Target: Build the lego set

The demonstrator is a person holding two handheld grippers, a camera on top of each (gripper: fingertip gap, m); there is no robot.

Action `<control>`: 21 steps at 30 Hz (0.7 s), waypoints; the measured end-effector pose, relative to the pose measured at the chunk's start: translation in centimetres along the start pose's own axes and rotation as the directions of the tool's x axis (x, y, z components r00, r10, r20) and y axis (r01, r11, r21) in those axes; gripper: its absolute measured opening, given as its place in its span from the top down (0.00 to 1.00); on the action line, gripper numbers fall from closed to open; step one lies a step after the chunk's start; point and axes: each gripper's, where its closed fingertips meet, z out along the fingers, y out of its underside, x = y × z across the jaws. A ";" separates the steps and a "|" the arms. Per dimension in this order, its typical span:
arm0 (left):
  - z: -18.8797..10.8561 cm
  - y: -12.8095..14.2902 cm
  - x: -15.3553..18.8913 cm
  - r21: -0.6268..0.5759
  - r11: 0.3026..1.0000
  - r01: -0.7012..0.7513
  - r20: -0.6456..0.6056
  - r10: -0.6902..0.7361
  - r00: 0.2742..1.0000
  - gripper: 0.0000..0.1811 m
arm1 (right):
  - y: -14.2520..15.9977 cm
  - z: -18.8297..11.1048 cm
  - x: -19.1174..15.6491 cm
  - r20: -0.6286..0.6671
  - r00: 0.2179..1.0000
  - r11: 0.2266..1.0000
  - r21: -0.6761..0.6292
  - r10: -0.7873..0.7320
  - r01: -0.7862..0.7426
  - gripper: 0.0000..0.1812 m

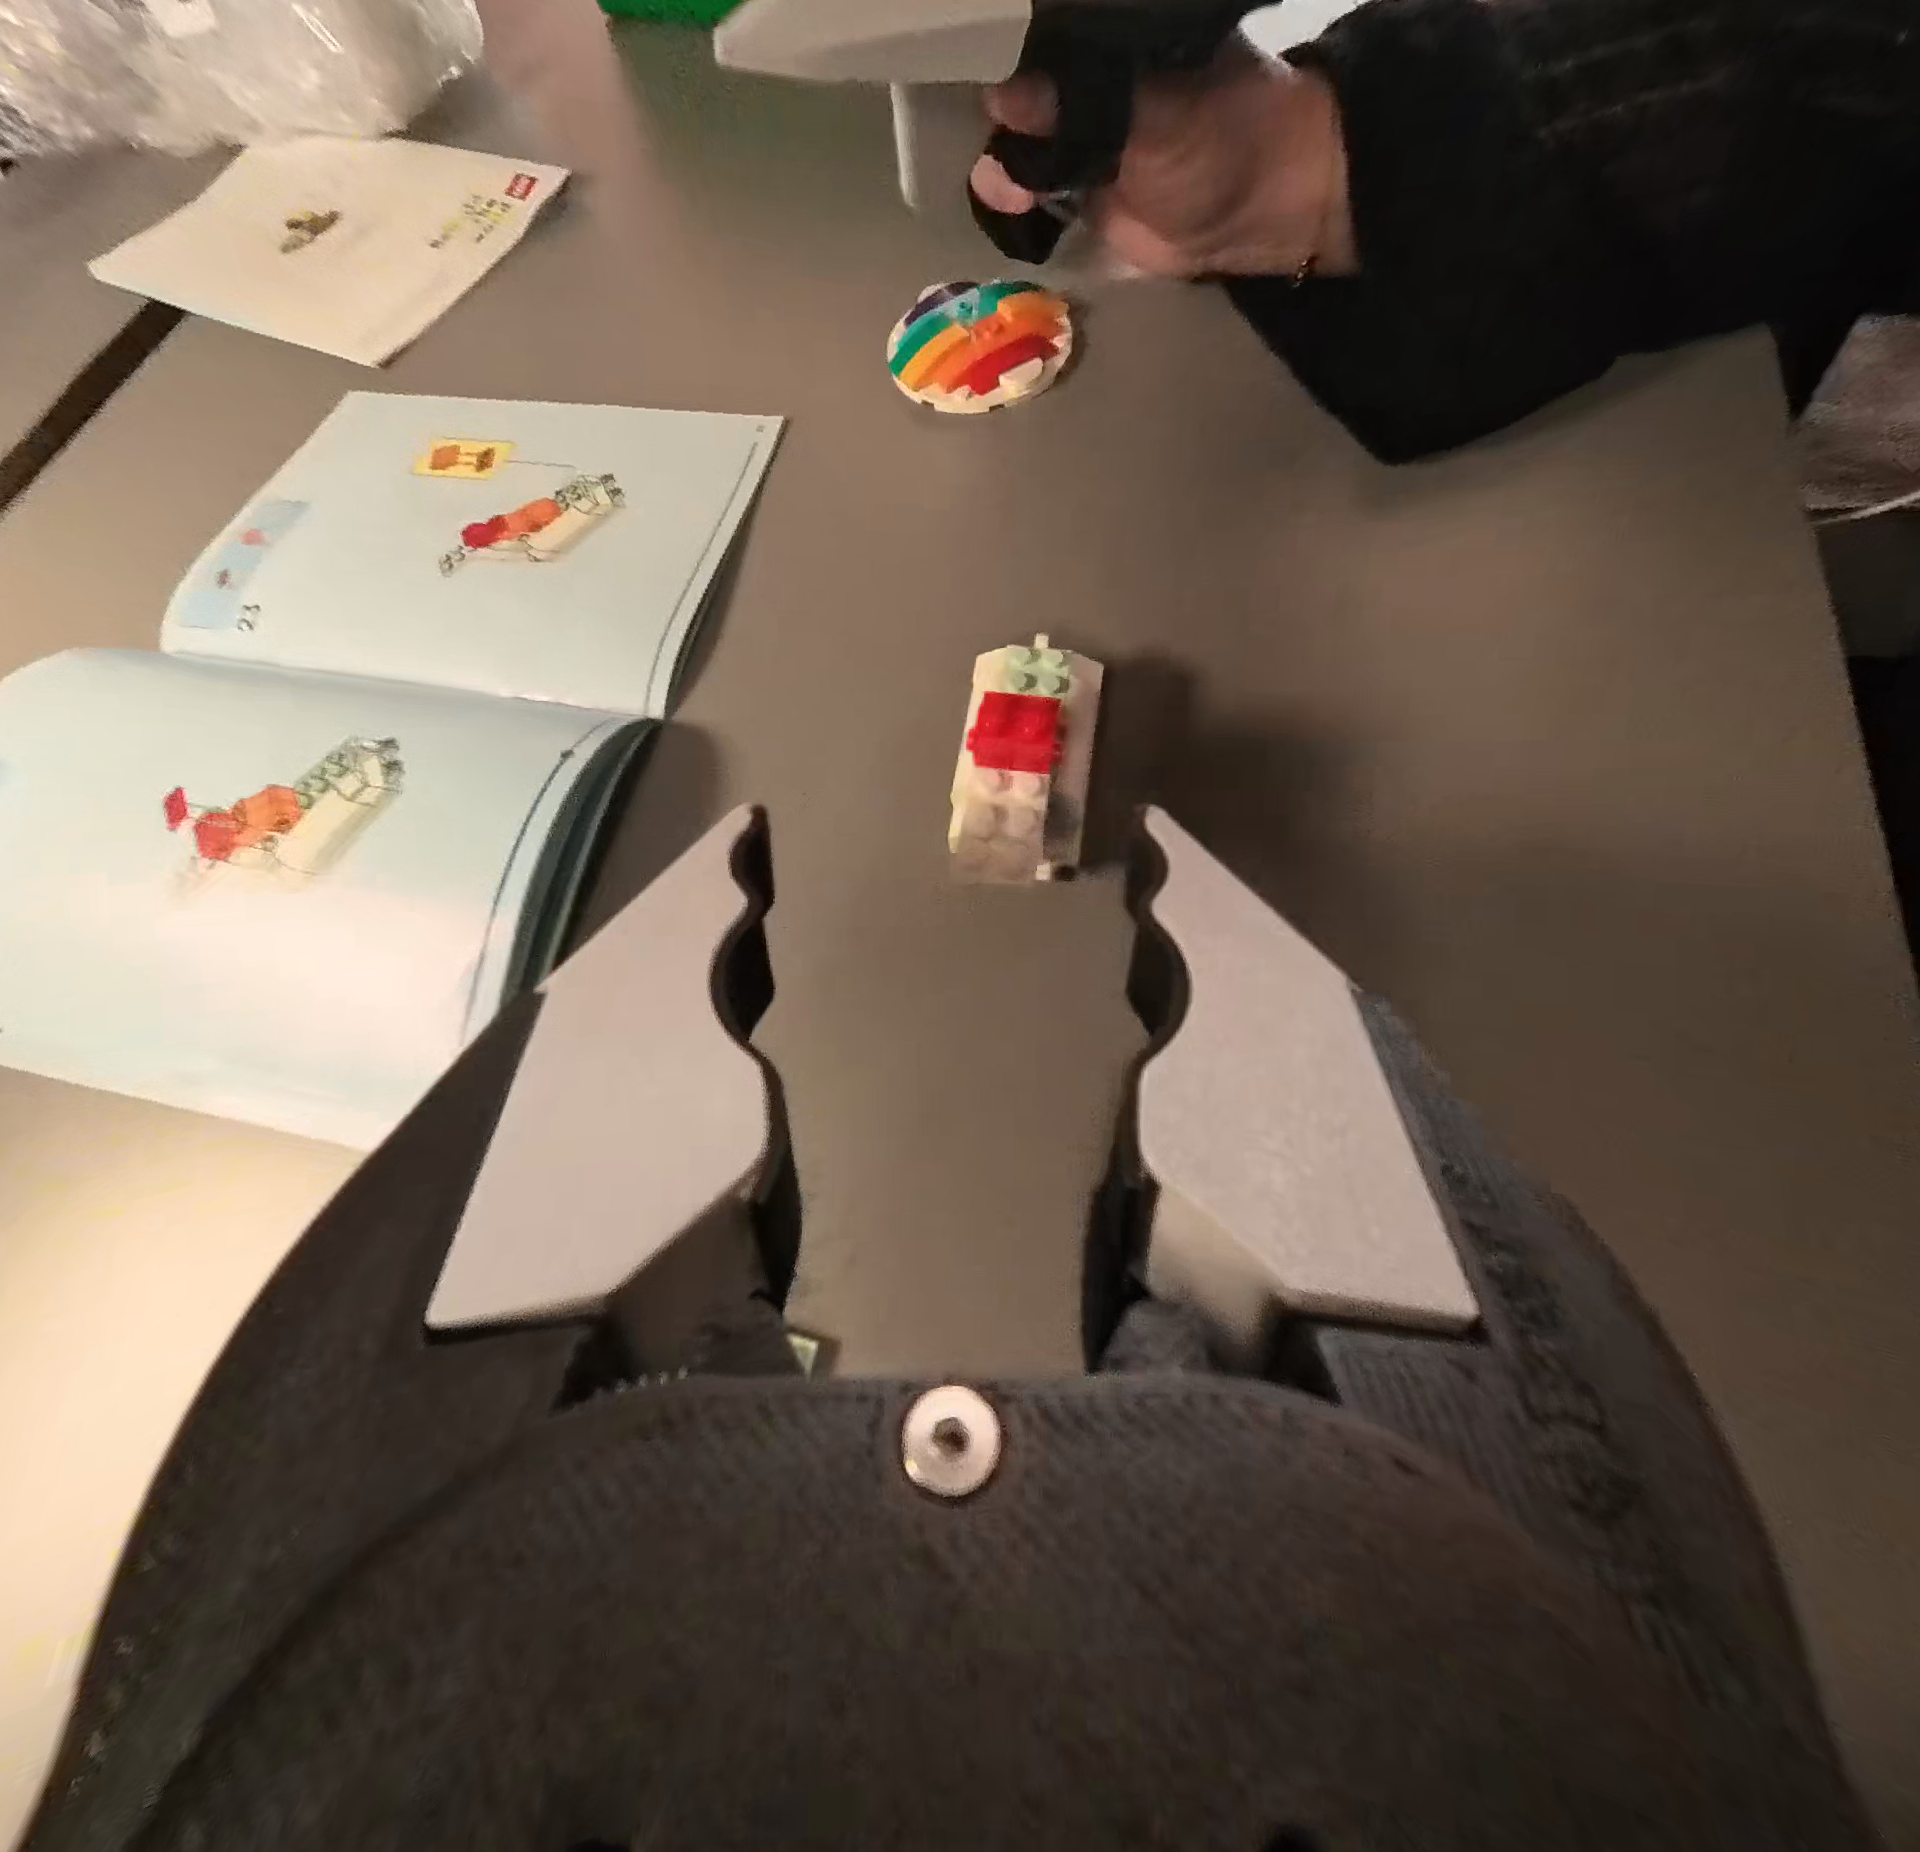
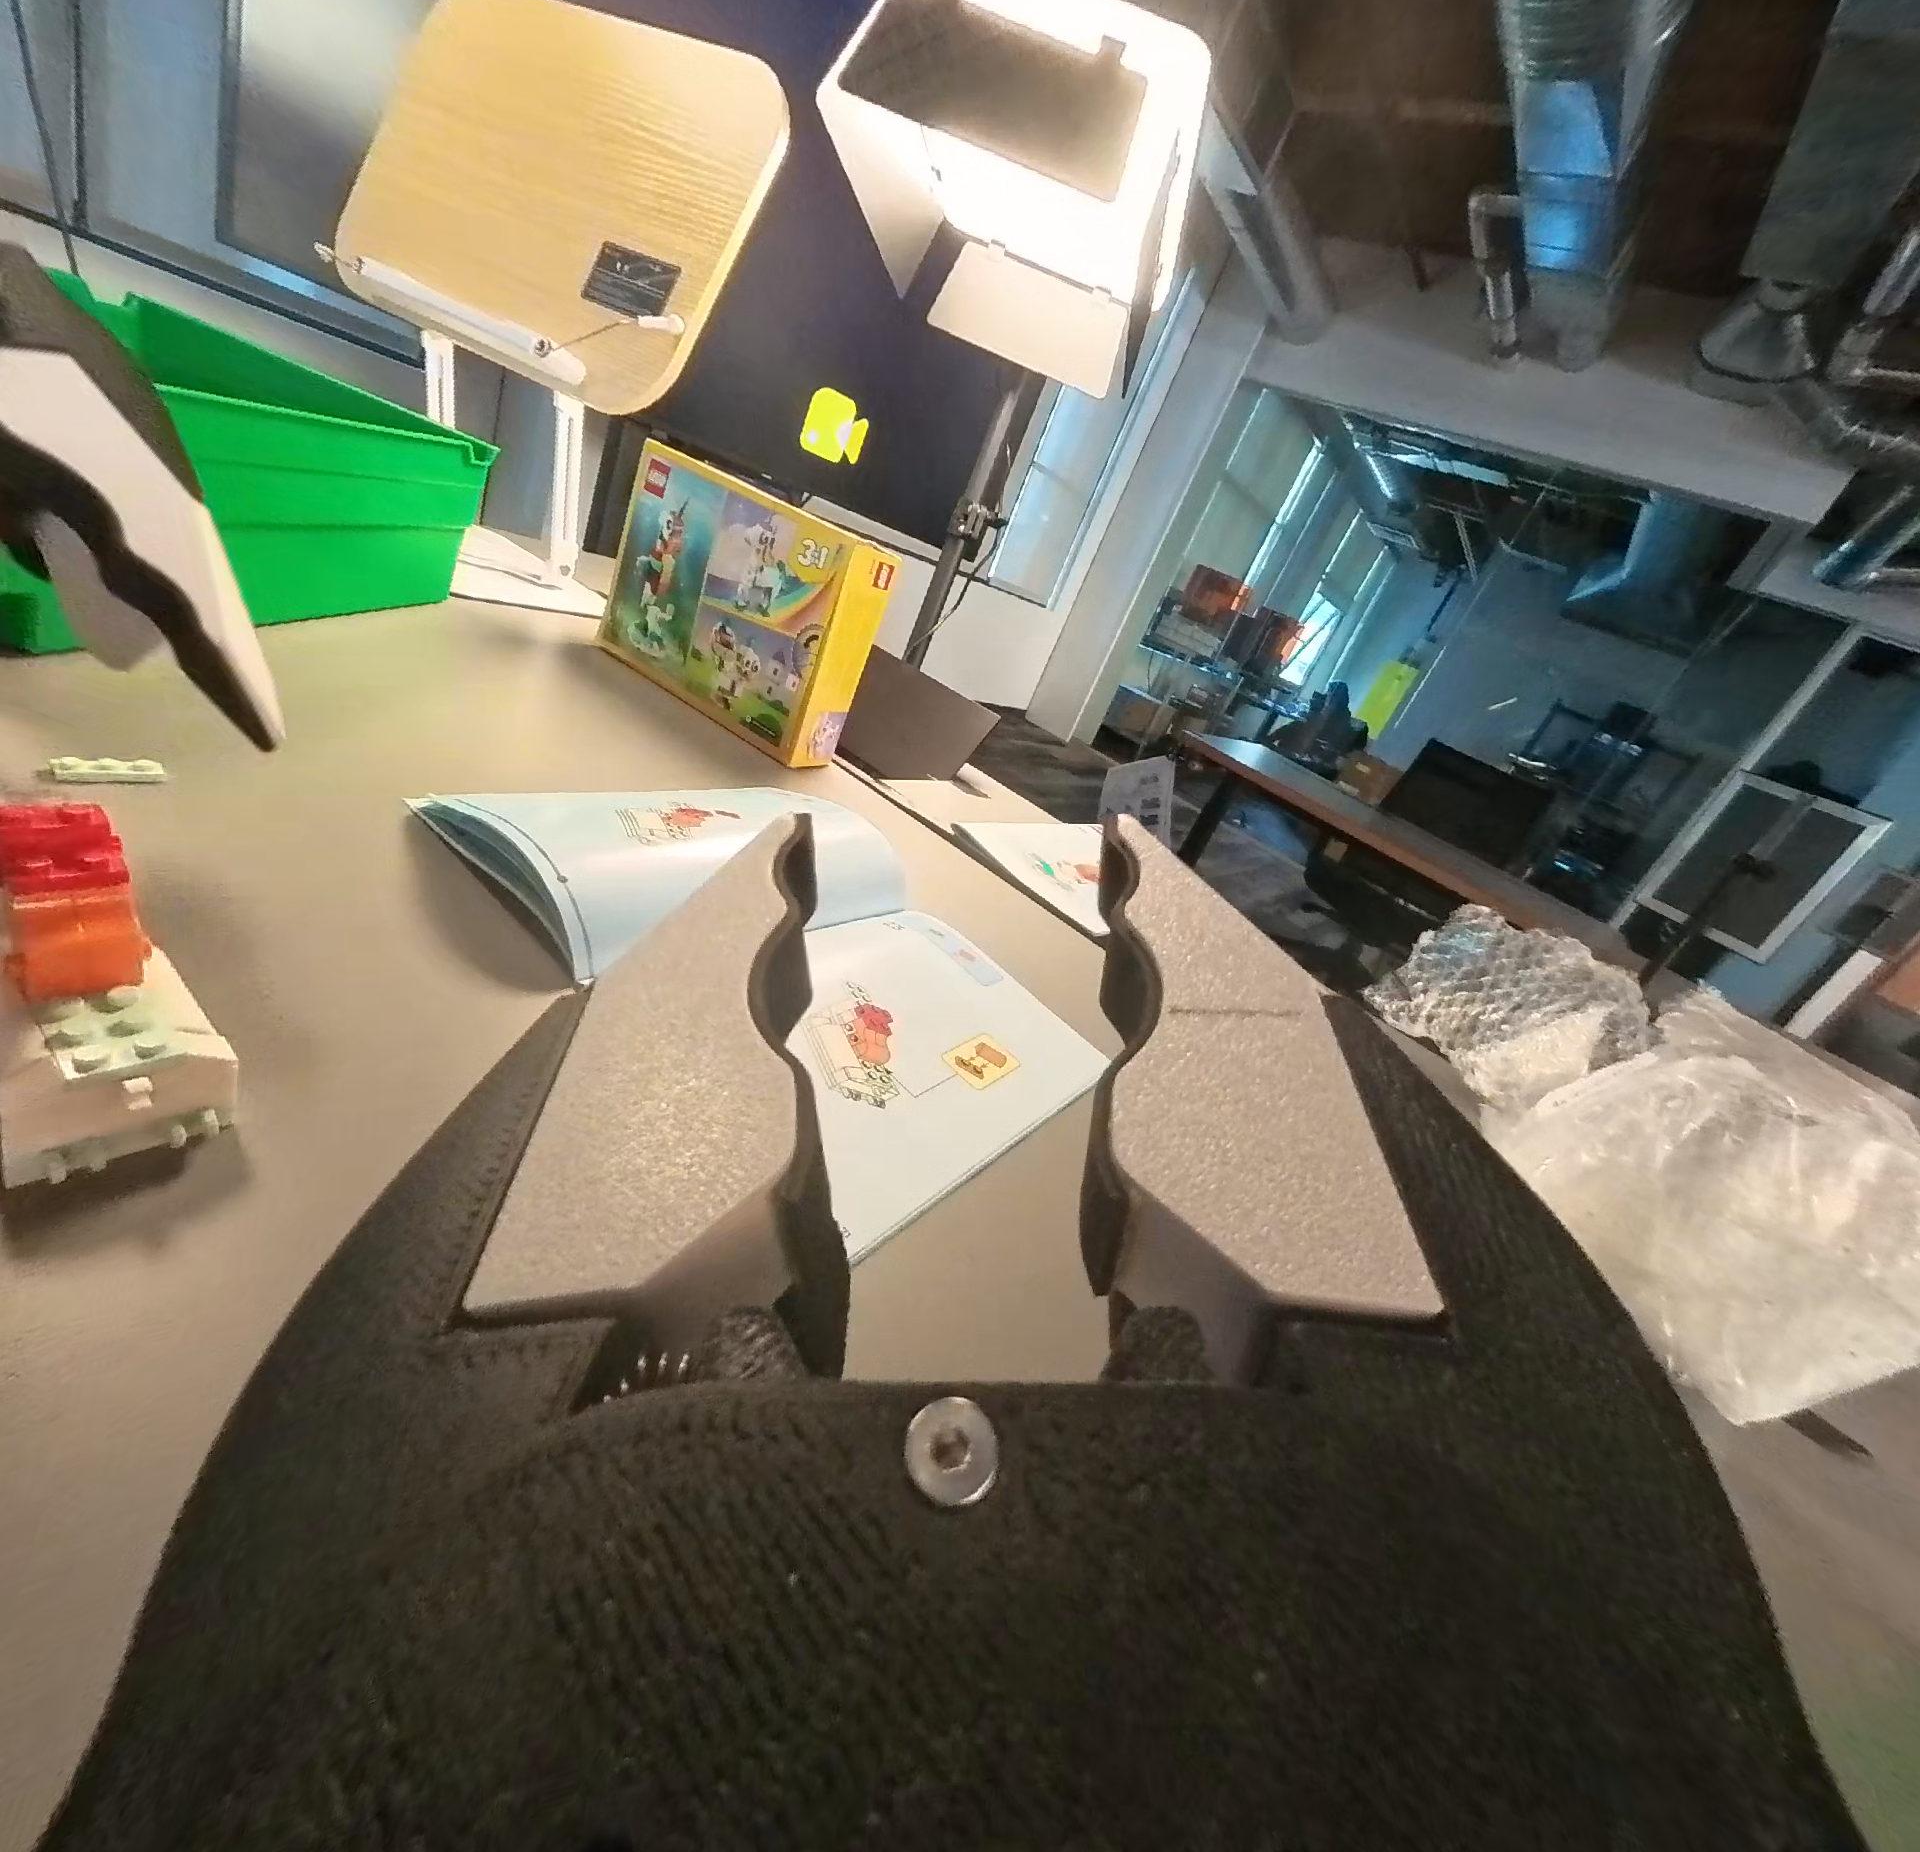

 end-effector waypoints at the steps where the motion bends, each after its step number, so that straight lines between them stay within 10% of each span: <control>1: 0.4 0.3 0.1 -0.011 1.000 0.010 -0.012 -0.010 1.000 0.61 | 0.0 0.0 0.0 -0.001 1.000 1.000 -0.001 -0.002 0.002 0.71; 14: 2.1 1.7 -3.2 -0.094 0.995 -0.025 0.291 0.052 0.955 0.67 | -0.2 -0.1 -0.3 0.020 1.000 1.000 0.010 0.008 -0.008 0.72; 21: -1.3 -1.8 -5.0 0.228 0.970 -0.080 0.421 -0.024 0.907 0.66 | -0.2 -0.4 0.6 -0.012 1.000 1.000 0.020 0.022 -0.022 0.75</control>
